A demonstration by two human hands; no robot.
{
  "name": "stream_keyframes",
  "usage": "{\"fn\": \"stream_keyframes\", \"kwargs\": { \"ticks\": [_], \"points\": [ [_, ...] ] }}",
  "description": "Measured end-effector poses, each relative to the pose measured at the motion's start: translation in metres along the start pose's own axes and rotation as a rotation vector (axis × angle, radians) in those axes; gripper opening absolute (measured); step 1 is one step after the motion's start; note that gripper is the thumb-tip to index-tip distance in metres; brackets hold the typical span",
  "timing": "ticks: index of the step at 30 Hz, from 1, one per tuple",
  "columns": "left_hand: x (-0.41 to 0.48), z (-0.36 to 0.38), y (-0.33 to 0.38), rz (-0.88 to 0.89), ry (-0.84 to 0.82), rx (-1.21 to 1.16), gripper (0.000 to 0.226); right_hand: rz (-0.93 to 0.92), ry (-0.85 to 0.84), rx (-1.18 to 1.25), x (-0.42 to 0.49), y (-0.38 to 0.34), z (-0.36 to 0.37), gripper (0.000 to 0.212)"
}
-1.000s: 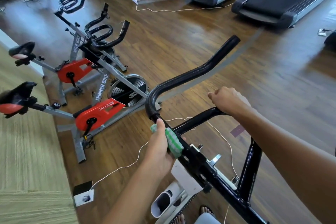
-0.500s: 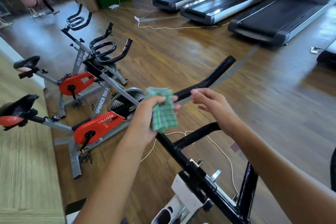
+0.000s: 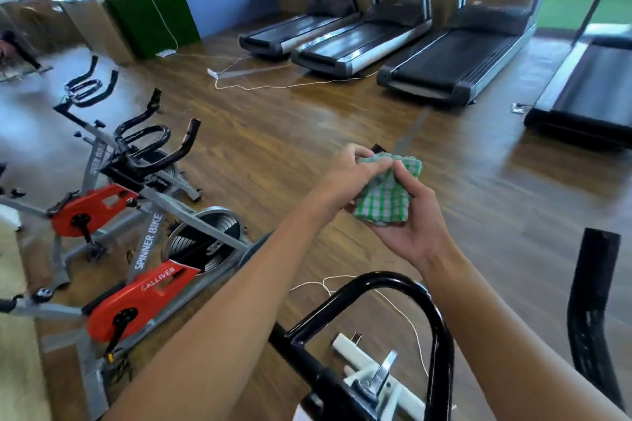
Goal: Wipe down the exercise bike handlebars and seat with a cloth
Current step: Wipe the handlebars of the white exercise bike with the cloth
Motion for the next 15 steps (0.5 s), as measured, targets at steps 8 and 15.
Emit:
{"fn": "stream_keyframes", "kwargs": {
  "ticks": [8,15],
  "points": [
    [0.051,-0.017,0.008,0.128,0.206,0.385,0.021,0.046,0.461,-0.191,0.01,-0.006,-0.068,0.032],
    [0.026,0.019,-0.043,-0.179,-0.083,0.125,0.024,-0.014,0.378,-0.134,0.01,-0.009,-0.057,0.033]
  ]
}}
Point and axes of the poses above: each hand's wrist, its own x-axis towards the middle knuckle, its own z-axis out of the palm, y = z × x, the point moved 7 cm from there along x, towards the middle knuckle, and after that the axes turned 13 degrees about -x, right-handed, at the moved point
